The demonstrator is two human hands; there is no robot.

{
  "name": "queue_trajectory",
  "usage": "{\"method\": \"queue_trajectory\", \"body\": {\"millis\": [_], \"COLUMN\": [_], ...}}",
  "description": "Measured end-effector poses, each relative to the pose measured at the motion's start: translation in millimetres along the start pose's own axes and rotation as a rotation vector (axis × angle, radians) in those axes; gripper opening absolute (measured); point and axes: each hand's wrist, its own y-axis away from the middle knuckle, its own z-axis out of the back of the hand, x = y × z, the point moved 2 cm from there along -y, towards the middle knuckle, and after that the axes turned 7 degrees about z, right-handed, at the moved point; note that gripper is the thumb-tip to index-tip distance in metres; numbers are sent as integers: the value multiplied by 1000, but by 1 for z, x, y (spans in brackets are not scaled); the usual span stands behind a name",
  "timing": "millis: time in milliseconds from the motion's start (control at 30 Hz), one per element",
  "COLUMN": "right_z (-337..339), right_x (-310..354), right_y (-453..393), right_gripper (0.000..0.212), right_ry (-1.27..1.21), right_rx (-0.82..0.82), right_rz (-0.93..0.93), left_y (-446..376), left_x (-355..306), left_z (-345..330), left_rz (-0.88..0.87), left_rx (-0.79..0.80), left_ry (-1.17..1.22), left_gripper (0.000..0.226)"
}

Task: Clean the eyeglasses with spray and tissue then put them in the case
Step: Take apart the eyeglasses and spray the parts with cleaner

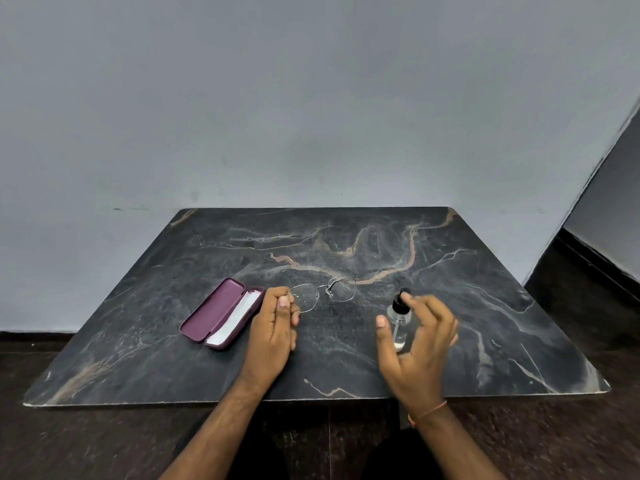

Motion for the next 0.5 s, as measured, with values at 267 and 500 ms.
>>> {"method": "queue_trajectory", "body": {"millis": [267, 500], "right_z": [-30, -49], "right_x": [44, 58], "right_y": [20, -6], "right_gripper": [11, 19], "right_ry": [-523, -914], "right_rx": [411, 301], "right_rz": [-682, -1068], "left_y": [10, 20], "left_x": [-7, -16], "left_z": [1, 6], "left_rz": [-44, -43], "left_rx": [-28, -49], "left_ry": [67, 135], "left_gripper": [24, 29]}}
